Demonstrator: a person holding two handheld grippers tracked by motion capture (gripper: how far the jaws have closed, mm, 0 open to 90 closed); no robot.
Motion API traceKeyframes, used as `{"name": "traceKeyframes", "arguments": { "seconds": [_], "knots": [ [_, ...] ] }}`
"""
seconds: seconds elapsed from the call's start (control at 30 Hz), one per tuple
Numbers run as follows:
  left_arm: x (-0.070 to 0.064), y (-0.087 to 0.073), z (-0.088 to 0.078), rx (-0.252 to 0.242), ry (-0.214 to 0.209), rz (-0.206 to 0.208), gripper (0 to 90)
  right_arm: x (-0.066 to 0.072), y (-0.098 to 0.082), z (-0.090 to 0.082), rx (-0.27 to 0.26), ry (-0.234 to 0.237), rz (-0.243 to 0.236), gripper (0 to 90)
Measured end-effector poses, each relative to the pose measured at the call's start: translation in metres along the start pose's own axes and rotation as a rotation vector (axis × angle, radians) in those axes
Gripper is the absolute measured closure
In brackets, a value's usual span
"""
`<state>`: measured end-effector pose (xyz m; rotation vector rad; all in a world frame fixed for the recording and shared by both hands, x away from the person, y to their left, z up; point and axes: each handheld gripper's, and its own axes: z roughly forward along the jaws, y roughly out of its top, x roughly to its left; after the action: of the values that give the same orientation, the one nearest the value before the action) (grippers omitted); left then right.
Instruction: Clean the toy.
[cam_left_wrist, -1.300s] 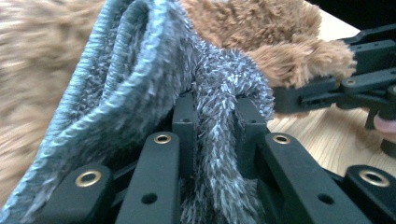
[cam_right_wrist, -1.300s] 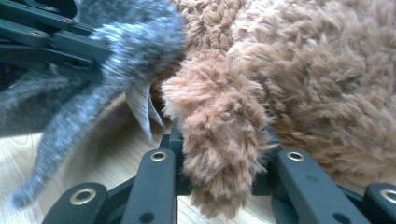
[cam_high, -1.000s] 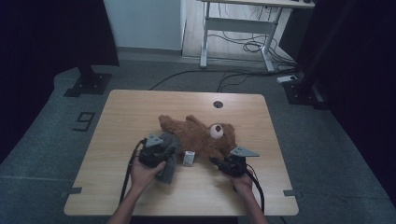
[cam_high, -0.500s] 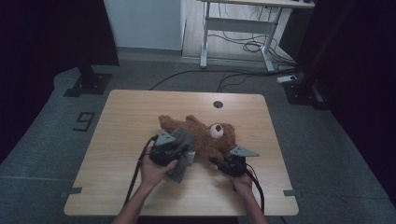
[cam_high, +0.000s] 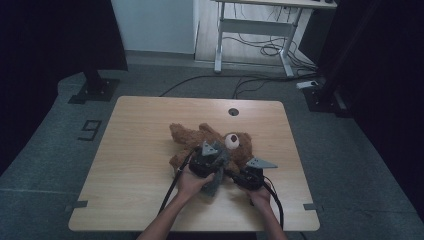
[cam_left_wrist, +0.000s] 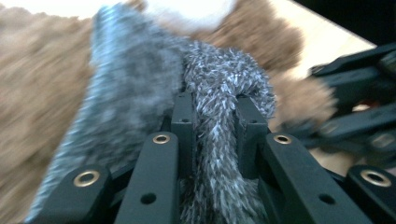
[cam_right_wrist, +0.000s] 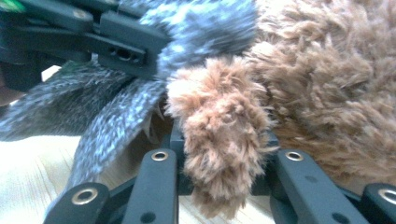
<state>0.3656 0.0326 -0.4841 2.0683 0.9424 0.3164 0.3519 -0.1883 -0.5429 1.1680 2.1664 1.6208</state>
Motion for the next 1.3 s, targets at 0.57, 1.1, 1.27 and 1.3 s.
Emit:
{"name": "traceKeyframes", "arguments": {
  "seconds": [0.57, 1.1, 1.27, 1.3],
  "knots": [
    [0.060, -0.035, -0.063, -0.074, 0.099, -0.096, 73.2, -0.001, 0.000, -0.001, 0.007, 0.026, -0.012, 69.7],
    [0.094, -0.067, -0.080, -0.071, 0.161, -0.189, 72.8, -0.001, 0.000, 0.000, 0.009, 0.031, -0.007, 69.5],
    [0.068, -0.047, -0.093, -0.159, 0.080, -0.144, 72.9, -0.001, 0.000, 0.000, 0.005, 0.031, -0.005, 69.5],
    [0.058, -0.041, -0.093, -0.168, 0.069, -0.117, 72.8, -0.001, 0.000, 0.000, 0.003, 0.031, -0.002, 69.5]
  ]
}}
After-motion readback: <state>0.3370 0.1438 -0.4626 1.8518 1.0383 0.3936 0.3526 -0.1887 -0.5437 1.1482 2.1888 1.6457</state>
